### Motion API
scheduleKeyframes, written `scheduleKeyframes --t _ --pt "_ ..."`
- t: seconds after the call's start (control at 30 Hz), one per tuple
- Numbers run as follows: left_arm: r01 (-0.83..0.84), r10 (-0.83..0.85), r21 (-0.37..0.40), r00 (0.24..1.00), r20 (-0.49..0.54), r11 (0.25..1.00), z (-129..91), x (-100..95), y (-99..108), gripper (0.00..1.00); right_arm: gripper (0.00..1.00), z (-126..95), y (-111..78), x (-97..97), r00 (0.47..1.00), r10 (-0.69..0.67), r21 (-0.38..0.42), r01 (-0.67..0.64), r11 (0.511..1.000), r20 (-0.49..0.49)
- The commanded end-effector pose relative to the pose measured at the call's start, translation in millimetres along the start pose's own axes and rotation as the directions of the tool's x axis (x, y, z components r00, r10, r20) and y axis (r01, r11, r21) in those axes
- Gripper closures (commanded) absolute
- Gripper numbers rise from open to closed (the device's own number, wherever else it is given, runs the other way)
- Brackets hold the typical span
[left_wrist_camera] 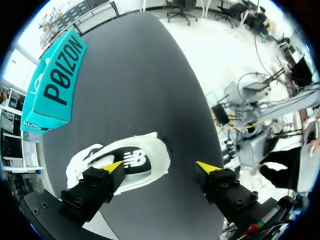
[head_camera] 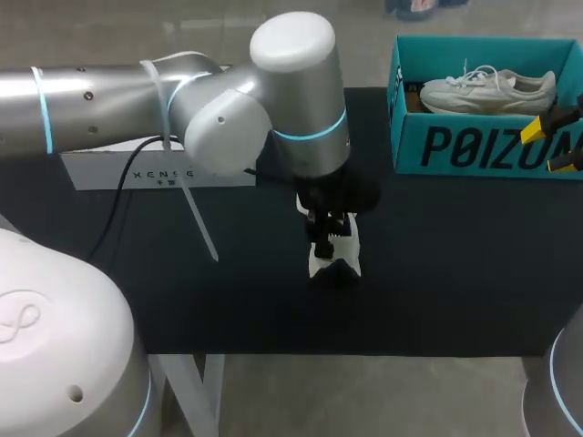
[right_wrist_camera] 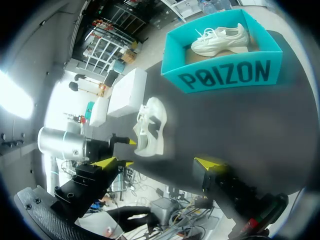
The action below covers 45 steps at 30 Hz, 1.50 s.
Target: Take the shoe out of the shoebox, open the shoe tongue, remove and reinsert the insole, then place the shoe into the shoebox
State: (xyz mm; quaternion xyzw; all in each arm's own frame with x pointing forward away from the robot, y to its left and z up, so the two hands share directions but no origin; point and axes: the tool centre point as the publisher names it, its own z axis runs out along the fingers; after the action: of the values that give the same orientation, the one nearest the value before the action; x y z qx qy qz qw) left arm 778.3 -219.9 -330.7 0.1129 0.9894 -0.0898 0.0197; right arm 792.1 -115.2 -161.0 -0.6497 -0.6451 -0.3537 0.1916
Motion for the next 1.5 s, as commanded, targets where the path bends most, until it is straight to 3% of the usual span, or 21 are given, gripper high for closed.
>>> scheduleKeyframes --t 0.03,0.23,0.47,0.57,0.67,0.7,0.97,1.23,1.33,1.5 --pt "0.024 -0.023 -0.002 1.0 0.006 1.0 21.6 -2.3 -3.6 0.0 0.0 -0.1 -0.7 -0.1 1.0 0.001 0.0 -0.001 1.0 0.002" --pt "0.072 -0.072 0.026 0.997 -0.002 0.997 44.2 0.1 -7.4 0.03 0.0 -0.1 -0.7 -0.1 1.0 0.001 0.0 -0.001 1.0 0.002" --pt "0.102 -0.102 0.015 0.994 -0.045 0.995 73.6 4.7 -8.9 0.17 0.0 -0.1 -0.7 -0.1 1.0 0.001 0.0 -0.001 1.0 0.002" --pt "0.115 -0.116 -0.011 0.992 -0.056 0.993 87.0 4.7 -8.1 0.29 0.0 -0.1 -0.7 -0.1 1.0 0.001 0.0 -0.001 1.0 0.002" --pt "0.123 -0.124 -0.018 0.989 -0.076 0.992 93.7 6.7 -6.3 0.96 0.0 -0.1 -0.7 -0.1 1.0 0.001 0.0 -0.001 1.0 0.002" --pt "0.117 -0.12 -0.036 0.99 -0.078 0.992 94.8 7.8 -4.9 1.0 0.0 -0.1 -0.7 -0.1 1.0 0.001 0.0 -0.001 1.0 0.002" --pt "0.024 -0.031 -0.088 0.996 -0.079 0.996 78.4 18.2 -3.2 1.0 0.0 -0.1 -0.7 -0.1 1.0 0.001 0.0 -0.001 1.0 0.002" --pt "-0.184 0.17 -0.11 0.977 -0.129 0.977 25.8 26.8 14.2 1.0 0.0 -0.1 -0.7 -0.1 1.0 0.001 0.0 -0.001 1.0 0.002" --pt "-0.323 0.309 -0.08 0.939 -0.153 0.943 -2.2 27.0 27.1 1.0 0.0 -0.1 -0.7 -0.1 1.0 0.001 0.0 -0.001 1.0 0.002" --pt "-0.538 0.54 0.075 0.811 -0.224 0.839 -48.1 23.4 51.3 1.0 0.0 -0.1 -0.7 -0.1 1.0 0.001 0.0 -0.001 1.0 0.002"
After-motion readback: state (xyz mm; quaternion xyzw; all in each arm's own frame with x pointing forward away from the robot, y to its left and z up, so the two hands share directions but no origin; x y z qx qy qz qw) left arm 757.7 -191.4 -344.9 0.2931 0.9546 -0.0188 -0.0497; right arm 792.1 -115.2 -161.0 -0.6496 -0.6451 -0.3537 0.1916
